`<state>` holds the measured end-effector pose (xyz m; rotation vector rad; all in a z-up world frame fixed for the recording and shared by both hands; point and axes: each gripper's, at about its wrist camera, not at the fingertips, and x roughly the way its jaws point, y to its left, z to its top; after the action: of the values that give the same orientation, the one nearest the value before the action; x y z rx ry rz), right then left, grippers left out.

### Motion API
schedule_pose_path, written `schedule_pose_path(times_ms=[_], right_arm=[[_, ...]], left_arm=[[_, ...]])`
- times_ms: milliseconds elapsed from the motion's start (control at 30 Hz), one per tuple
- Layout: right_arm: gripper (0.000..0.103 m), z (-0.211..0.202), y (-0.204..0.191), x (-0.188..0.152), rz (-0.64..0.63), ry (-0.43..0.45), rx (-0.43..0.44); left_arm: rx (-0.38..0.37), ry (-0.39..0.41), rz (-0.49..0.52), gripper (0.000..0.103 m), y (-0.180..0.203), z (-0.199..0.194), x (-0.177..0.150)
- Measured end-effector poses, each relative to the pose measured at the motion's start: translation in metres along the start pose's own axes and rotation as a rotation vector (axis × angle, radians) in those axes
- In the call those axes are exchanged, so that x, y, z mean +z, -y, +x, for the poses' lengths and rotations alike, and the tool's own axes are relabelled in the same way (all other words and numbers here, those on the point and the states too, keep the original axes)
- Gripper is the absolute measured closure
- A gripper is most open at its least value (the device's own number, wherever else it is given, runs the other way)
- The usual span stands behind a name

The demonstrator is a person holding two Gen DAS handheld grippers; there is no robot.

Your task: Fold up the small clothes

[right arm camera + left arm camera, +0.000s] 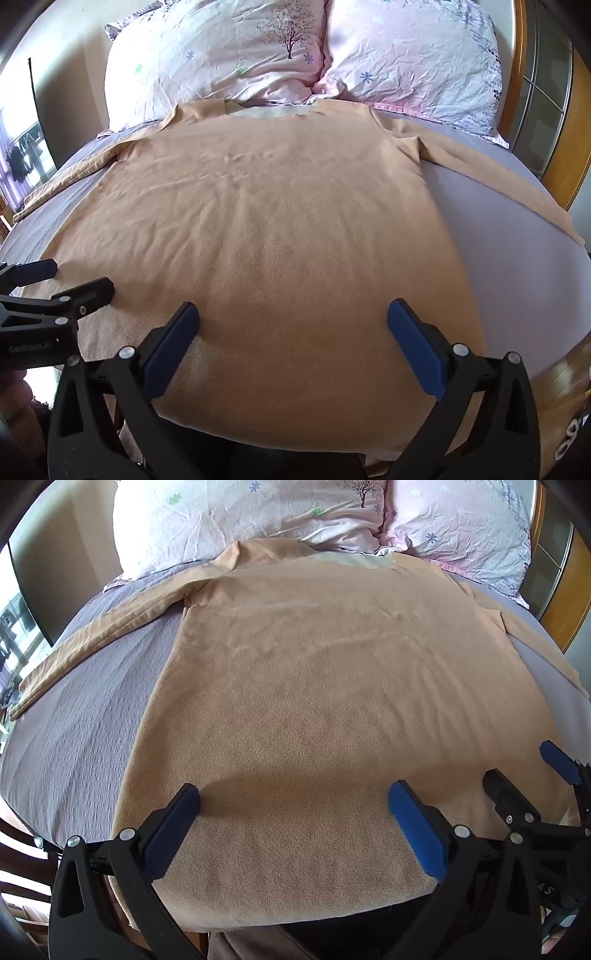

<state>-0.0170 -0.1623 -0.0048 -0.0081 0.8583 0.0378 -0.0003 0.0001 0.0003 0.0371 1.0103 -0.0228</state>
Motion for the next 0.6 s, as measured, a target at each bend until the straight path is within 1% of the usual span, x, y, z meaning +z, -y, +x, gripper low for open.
schedule_pose_path(times_ms=[600], right_arm=[[0.002, -0.0009, 0.0001, -0.002, -0.001, 0.012, -0.001]], left_arm=[[0.0, -0.003, 0.001, 0.001, 0.0, 0.0003, 0.0002]])
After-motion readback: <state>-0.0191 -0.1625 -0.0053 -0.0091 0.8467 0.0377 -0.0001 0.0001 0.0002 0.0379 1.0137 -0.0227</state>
